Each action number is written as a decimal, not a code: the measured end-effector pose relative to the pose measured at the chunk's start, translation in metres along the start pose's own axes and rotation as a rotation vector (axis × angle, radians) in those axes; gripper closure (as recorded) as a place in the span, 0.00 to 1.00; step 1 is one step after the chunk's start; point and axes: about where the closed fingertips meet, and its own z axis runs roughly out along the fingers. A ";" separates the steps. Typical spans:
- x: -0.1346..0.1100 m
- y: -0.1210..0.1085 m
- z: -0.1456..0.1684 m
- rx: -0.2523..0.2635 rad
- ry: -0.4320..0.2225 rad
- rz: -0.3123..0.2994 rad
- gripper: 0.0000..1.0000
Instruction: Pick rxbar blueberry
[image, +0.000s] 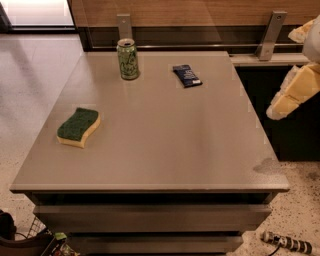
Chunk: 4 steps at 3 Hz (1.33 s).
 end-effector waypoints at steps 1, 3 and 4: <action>-0.004 -0.041 0.035 0.078 -0.165 0.199 0.00; -0.025 -0.082 0.072 0.200 -0.367 0.471 0.00; -0.030 -0.092 0.080 0.235 -0.402 0.569 0.00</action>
Offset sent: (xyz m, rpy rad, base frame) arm 0.1382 -0.0137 -0.0172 0.5795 -0.3062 -0.3948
